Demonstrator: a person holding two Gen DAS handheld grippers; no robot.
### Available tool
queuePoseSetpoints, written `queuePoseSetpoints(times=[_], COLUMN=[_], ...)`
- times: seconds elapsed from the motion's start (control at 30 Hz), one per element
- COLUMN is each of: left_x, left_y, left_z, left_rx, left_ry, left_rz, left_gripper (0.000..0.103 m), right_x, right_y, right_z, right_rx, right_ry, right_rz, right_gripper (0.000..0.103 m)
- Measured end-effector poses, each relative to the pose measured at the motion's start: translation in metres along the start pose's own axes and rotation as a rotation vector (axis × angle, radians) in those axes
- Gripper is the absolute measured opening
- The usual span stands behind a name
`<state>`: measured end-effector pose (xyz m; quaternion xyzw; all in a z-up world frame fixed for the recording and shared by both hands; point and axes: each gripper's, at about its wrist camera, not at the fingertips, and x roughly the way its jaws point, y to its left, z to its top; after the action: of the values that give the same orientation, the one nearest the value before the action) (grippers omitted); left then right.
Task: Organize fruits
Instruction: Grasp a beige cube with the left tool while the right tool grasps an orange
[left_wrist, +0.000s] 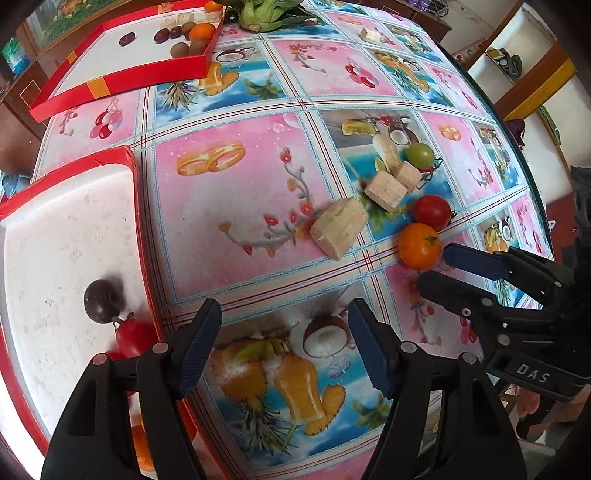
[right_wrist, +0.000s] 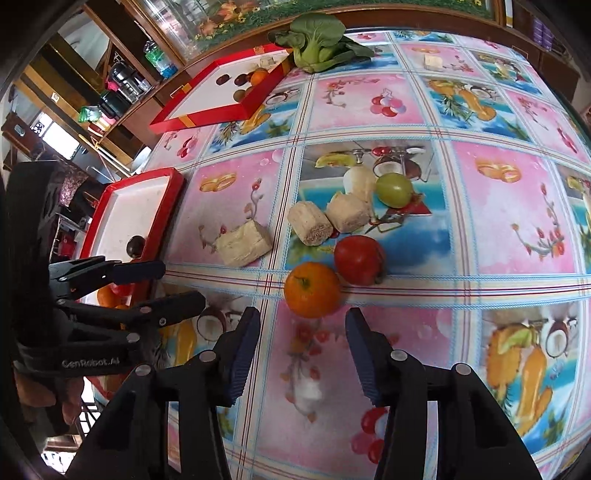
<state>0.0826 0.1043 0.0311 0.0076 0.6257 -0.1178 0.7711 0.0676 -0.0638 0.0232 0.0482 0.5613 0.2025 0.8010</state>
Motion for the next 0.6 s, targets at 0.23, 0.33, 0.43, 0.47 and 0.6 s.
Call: queuePoseSetpoints(times=[0.23, 0.33, 0.43, 0.47, 0.6], left_x=[0.002, 0.005, 0.011, 0.014, 0.029], left_y=[-0.006, -0.014, -0.024, -0.027, -0.037], left_z=[0.013, 0.023, 0.032, 0.036, 0.046], left_rx=[0.032, 0.064, 0.105, 0.118, 0.149], left_ry=[0.000, -0.004, -0.007, -0.005, 0.004], left_rz=[0.004, 0.001, 0.008, 0.013, 0.042], left_gripper=[0.070, 0.070, 0.070, 0.070, 0.070], right_x=[0.018, 0.015, 0.011, 0.009, 0.002], right_y=[-0.002, -0.006, -0.014, -0.015, -0.019], right_z=[0.008, 0.004, -0.003, -0.005, -0.015], right_rx=[0.036, 0.038, 0.056, 0.059, 0.055], right_ry=[0.004, 0.003, 0.009, 0.010, 0.016], right_rz=[-0.030, -0.026, -0.019, -0.022, -0.037], right_gripper=[0.037, 0.037, 0.037, 0.037, 0.037])
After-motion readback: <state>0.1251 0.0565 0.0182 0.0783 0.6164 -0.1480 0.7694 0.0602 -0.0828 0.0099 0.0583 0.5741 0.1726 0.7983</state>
